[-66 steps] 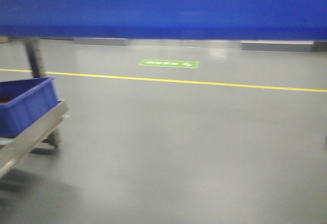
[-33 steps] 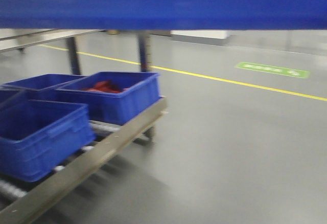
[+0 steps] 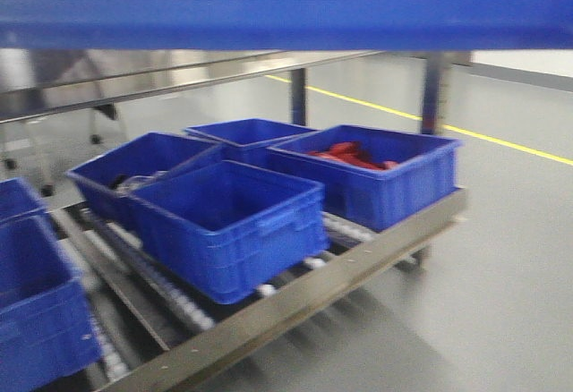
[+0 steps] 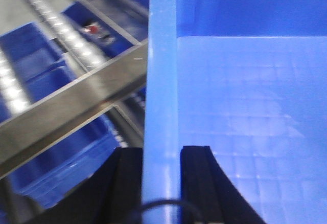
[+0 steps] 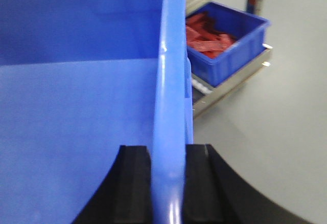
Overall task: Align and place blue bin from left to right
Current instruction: 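Drive the held blue bin toward another roller shelf of bins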
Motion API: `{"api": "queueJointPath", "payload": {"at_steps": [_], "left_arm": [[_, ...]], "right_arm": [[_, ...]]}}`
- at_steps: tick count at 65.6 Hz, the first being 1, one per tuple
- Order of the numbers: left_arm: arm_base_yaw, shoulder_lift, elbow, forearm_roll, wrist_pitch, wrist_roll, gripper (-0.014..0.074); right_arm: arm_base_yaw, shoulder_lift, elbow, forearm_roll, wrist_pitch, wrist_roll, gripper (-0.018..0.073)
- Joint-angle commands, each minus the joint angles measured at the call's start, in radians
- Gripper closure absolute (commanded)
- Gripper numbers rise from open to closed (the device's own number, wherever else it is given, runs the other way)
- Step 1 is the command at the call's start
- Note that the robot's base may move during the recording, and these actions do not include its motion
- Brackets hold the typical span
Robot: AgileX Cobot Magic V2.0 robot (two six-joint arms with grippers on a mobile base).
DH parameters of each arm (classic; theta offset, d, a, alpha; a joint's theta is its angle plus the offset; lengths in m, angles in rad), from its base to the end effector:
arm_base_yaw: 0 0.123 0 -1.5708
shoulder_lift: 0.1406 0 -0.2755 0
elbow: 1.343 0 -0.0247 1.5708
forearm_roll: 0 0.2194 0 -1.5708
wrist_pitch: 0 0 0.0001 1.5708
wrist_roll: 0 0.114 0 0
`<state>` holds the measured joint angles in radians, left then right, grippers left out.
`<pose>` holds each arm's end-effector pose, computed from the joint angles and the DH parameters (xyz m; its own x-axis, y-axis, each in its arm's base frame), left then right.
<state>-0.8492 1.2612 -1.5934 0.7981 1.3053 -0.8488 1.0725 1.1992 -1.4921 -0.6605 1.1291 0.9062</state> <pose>0.1929 -0.1000 0.4485 -0.5077 -0.0281 -0.8610 -0.0750 0.9971 0.0117 0.1544 0.1515 0.4380 -0.5288 -0.0098 -0.8487 -0.2733 0.9486 0.1594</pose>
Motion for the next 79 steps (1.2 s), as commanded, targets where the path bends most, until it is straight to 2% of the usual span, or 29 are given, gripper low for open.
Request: {"api": "queueJointPath", "payload": {"at_steps": [1,79], "left_arm": [[-0.007,-0.005,-0.018,0.027,-0.084,-0.007,0.0707],[-0.007,-0.005,-0.018,0.027,-0.084,-0.007,0.0707]], "right_arm": [[0.008,-0.006,-0.019,0.005,-0.143,-0.007,0.0629],[0.008,-0.006,-0.019,0.005,-0.143,-0.007,0.0629]]}}
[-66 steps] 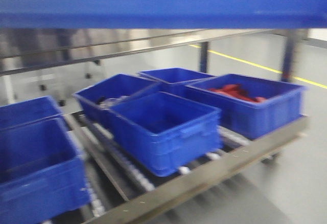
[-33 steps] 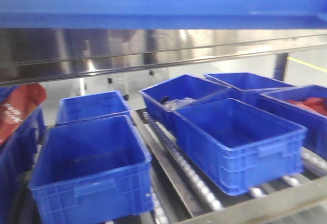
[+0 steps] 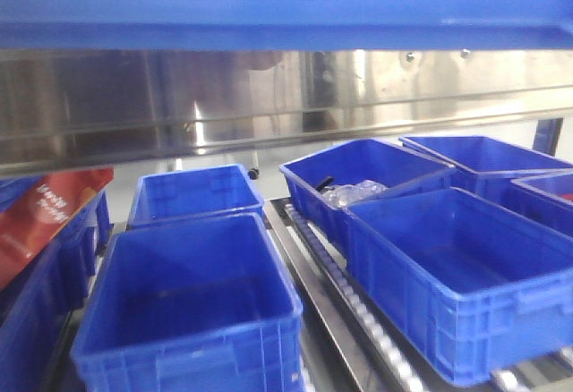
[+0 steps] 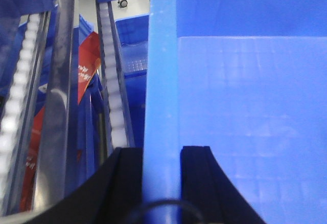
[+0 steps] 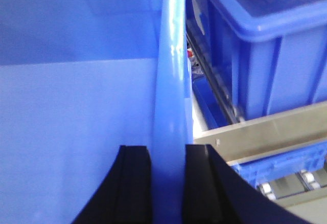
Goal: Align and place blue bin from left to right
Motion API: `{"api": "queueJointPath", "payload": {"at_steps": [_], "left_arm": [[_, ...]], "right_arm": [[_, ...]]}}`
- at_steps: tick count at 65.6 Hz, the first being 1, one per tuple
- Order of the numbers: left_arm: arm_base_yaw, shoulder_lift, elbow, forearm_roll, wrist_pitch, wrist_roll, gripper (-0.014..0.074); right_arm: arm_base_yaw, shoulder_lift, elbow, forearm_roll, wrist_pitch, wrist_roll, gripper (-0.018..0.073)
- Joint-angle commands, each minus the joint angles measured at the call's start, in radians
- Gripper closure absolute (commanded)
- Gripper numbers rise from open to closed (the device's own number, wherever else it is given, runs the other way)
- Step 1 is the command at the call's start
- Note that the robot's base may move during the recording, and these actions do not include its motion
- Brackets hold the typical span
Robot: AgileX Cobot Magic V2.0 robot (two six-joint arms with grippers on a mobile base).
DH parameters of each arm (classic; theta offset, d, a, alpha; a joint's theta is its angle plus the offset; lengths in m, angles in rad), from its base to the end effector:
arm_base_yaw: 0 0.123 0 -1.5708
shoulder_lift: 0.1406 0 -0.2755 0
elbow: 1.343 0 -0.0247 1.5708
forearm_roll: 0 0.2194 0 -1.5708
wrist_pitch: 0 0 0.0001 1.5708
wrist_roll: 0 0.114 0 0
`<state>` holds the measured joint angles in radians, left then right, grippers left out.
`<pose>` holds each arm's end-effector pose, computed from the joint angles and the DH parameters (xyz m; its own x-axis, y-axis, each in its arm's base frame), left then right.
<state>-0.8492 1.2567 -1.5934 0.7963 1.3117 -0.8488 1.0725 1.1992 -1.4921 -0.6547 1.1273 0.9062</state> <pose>0.1916 -0.0985 0.4488 -0.5099 -0.0318 -0.8596 -0.0784 0.9969 0.0096 0.1541 0.1520 0.4378 -0.5319 -0.0084 -0.8467 -0.2757 0.9472 0.1639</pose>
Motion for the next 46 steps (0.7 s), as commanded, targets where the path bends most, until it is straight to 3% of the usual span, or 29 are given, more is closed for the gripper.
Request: {"api": "queueJointPath", "payload": {"at_steps": [1,46], "left_arm": [[-0.007,0.0,-0.018,0.029,-0.091,-0.007,0.0707],[-0.007,0.0,-0.018,0.029,-0.091,-0.007,0.0707]], "right_arm": [[0.008,-0.006,-0.019,0.0,-0.141,-0.007,0.0629],[0.008,-0.006,-0.019,0.0,-0.141,-0.007,0.0629]]}}
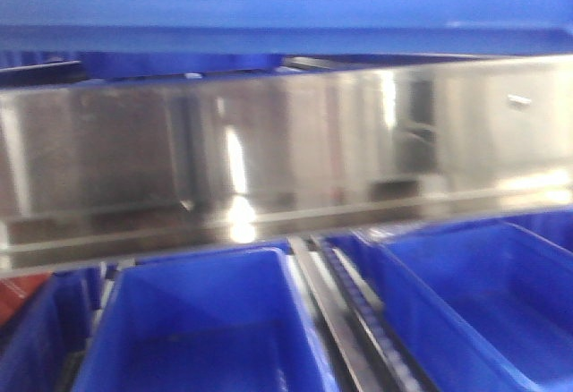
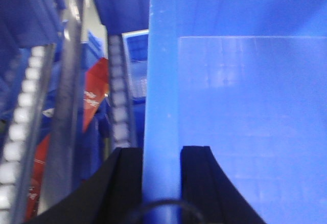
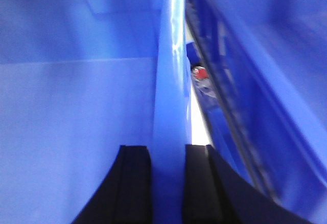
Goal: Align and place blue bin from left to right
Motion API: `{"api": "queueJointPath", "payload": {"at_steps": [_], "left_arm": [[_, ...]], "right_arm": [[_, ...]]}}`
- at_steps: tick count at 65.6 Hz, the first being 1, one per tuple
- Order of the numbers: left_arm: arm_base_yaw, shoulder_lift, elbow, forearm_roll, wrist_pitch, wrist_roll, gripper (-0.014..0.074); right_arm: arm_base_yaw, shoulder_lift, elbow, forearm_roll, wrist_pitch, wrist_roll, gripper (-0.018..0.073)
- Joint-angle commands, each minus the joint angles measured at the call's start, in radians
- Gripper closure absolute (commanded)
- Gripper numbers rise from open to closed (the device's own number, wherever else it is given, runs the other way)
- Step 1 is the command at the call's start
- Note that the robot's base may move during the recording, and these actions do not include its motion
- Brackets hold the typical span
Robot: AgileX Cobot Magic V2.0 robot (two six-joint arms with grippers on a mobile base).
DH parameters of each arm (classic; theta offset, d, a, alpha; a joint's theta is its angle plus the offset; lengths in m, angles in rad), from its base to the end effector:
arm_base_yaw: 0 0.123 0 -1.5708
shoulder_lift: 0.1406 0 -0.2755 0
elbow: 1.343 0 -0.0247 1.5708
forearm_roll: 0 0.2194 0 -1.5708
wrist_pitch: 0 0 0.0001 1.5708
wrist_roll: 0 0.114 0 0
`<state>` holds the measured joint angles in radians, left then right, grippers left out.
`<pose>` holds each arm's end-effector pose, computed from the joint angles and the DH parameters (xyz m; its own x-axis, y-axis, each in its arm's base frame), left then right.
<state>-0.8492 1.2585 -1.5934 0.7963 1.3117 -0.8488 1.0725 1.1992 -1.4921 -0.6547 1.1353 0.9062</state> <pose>0.1920 -0.0989 0.4485 -0.5109 -0.0307 -0.8591 -0.0784 0.9969 0.0111 0.1540 0.1513 0.4372 -0.5359 -0.0100 -0.8442 -0.2707 0.9492 0.1606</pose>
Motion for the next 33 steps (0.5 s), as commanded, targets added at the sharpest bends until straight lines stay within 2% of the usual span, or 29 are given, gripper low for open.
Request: {"api": "queueJointPath", "payload": {"at_steps": [1,33], "left_arm": [[-0.007,-0.002,-0.018,0.029,-0.091,-0.007,0.0707],[-0.007,-0.002,-0.018,0.029,-0.091,-0.007,0.0707]], "right_arm": [[0.008,-0.006,-0.019,0.0,-0.149,-0.007,0.0629],[0.008,-0.006,-0.019,0.0,-0.149,-0.007,0.0629]]}}
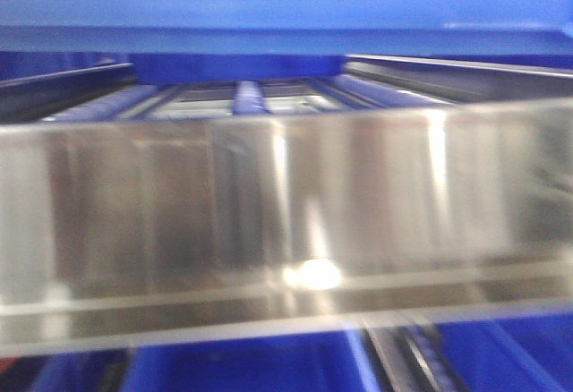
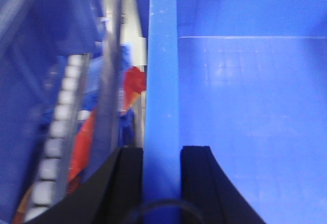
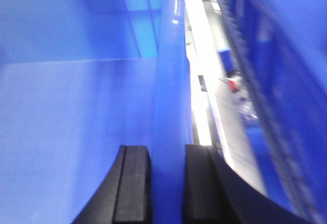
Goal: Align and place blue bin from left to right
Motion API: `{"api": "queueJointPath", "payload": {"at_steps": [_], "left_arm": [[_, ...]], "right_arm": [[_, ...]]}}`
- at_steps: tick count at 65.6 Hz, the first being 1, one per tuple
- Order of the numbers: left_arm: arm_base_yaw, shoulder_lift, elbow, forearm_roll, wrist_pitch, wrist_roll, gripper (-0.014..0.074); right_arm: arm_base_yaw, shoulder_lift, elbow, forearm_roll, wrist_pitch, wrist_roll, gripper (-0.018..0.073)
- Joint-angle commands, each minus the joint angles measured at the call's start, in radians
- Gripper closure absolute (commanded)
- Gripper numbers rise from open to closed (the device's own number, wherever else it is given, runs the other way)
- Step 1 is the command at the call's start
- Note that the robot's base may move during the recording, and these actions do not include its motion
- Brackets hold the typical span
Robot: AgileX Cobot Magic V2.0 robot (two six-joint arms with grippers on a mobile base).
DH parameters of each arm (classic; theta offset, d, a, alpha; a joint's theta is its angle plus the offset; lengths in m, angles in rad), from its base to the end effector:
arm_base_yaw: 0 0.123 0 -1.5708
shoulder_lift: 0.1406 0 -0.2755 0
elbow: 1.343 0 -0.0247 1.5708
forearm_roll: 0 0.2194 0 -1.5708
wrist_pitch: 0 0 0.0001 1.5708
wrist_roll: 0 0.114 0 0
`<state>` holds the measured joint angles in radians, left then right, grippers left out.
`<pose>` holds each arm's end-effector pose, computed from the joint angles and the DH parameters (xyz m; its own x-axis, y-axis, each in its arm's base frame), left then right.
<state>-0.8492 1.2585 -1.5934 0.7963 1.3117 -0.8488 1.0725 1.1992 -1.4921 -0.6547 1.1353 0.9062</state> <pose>0.1920 -0.0989 0.4485 -0.5109 -0.0307 -0.8591 -0.0784 0.9969 0.0111 0.1540 0.1513 0.4372 -0.5359 -0.0100 -0.8442 -0.2707 0.9492 0.1606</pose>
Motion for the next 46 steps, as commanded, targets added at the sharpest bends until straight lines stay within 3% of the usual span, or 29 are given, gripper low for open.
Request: {"api": "queueJointPath", "payload": {"at_steps": [1,46], "left_arm": [[-0.007,-0.002,-0.018,0.029,-0.091,-0.007,0.0707],[-0.007,-0.002,-0.018,0.029,-0.091,-0.007,0.0707]], "right_arm": [[0.008,-0.006,-0.019,0.0,-0.149,-0.007,0.0629],[0.008,-0.006,-0.019,0.0,-0.149,-0.007,0.0629]]}}
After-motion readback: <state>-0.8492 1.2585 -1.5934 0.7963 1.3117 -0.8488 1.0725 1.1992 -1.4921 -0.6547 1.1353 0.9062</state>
